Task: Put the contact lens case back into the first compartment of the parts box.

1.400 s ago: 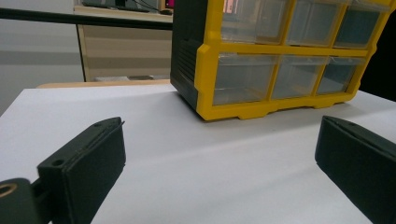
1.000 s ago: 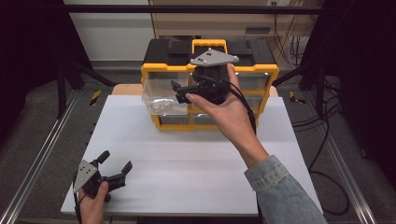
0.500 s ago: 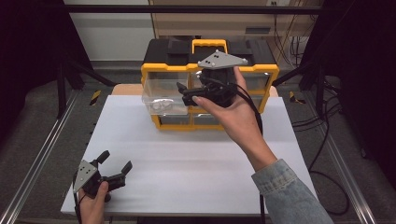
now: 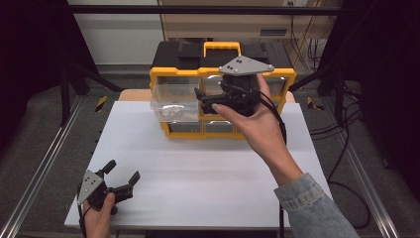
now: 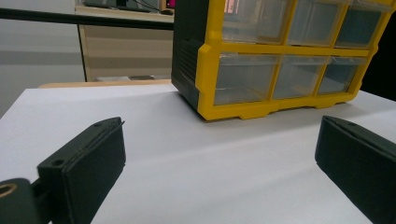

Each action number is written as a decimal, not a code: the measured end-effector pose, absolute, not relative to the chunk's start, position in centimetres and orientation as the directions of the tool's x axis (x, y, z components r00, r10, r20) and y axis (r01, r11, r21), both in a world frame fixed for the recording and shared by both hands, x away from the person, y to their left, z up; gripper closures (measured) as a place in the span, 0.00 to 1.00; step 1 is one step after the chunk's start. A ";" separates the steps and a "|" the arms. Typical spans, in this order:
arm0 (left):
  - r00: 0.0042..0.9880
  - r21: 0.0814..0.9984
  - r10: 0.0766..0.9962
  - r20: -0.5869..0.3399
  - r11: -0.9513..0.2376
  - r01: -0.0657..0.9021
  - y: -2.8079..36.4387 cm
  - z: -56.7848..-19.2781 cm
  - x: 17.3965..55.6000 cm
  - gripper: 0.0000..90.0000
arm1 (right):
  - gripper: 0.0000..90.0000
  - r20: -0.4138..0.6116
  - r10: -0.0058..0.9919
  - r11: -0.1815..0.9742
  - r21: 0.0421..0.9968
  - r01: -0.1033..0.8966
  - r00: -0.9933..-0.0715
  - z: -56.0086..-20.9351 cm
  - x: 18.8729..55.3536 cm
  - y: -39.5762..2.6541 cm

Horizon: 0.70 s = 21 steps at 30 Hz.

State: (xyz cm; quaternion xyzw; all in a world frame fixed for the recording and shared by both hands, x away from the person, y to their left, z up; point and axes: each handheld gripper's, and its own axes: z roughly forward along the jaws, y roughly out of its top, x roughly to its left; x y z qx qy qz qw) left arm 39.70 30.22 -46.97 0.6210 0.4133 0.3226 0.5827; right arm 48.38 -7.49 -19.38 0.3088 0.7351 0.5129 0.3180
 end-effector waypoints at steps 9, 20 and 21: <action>0.448 0.990 0.890 -0.082 0.022 0.138 30.2 -47.0 39.7 0.02 | 0.07 -0.143 0.798 0.264 0.956 0.126 -0.585 -19.2 48.2 -8.9; 0.448 0.990 0.890 -0.083 0.023 0.136 30.3 -47.0 39.7 0.02 | 0.07 -0.132 0.815 0.242 0.962 0.124 -0.564 -19.0 48.0 -10.5; 0.447 0.990 0.891 -0.082 0.023 0.137 30.3 -47.0 39.7 0.02 | 0.07 -0.129 0.817 0.237 0.964 0.123 -0.562 -18.9 48.0 -10.6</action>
